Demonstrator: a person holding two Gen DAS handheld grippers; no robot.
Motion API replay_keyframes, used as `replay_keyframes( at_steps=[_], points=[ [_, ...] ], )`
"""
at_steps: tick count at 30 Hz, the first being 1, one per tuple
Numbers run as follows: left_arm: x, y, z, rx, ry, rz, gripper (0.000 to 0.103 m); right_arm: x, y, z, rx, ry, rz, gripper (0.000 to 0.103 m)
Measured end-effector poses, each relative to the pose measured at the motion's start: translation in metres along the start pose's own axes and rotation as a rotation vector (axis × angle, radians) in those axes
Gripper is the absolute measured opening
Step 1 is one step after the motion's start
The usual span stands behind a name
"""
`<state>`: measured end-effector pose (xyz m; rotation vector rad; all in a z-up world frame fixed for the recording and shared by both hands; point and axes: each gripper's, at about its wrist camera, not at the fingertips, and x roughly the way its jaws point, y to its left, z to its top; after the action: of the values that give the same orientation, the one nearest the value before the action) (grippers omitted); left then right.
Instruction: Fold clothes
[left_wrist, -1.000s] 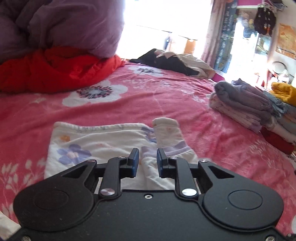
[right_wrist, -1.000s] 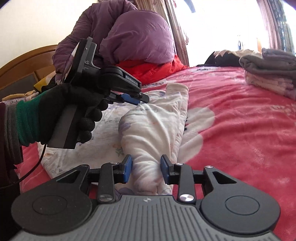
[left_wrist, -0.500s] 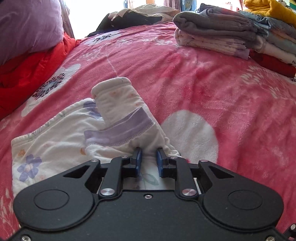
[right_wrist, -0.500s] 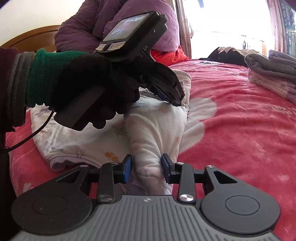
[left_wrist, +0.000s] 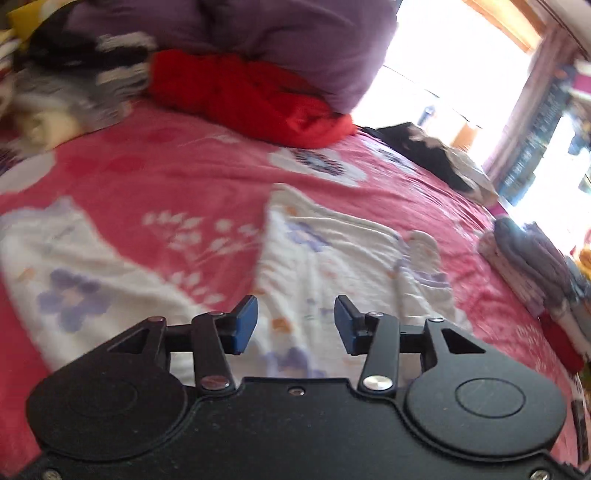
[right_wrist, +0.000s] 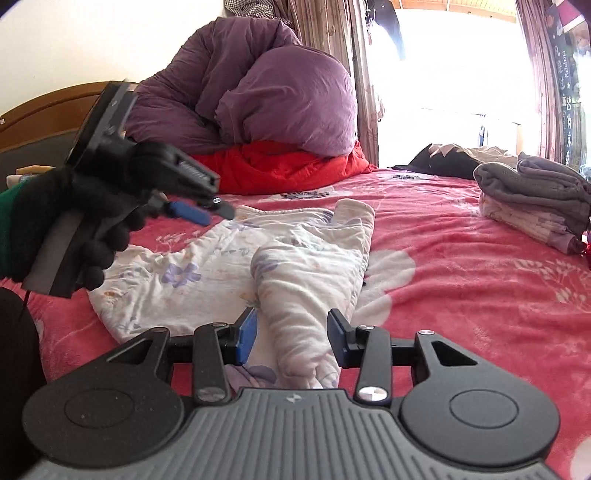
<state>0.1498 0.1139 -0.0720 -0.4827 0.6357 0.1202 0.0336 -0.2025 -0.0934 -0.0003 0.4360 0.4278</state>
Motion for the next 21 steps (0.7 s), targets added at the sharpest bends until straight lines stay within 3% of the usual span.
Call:
replay_keyframes(
  at_steps=[4,8,14,19,21],
  points=[
    [-0.017,0.052,-0.009,-0.215,-0.003,0.141,0.046,-0.004,0.007,-0.003,0.004,0.031,0.053,0.051],
    [-0.027,0.084,-0.01,-0.309,-0.018,0.24,0.046,0.001,0.021,-0.01,0.008,0.088,0.125,0.053],
    [-0.028,0.116,-0.024,-0.427,-0.001,0.197,0.046,0.013,0.022,-0.019,0.062,0.161,0.122,0.053],
    [-0.031,0.129,-0.021,-0.486,-0.086,0.212,0.046,0.017,0.011,-0.025,0.143,0.189,0.107,0.054],
    [-0.027,0.137,-0.017,-0.507,-0.106,0.201,0.041,0.014,0.005,-0.026,0.167,0.185,0.096,0.054]
  ],
)
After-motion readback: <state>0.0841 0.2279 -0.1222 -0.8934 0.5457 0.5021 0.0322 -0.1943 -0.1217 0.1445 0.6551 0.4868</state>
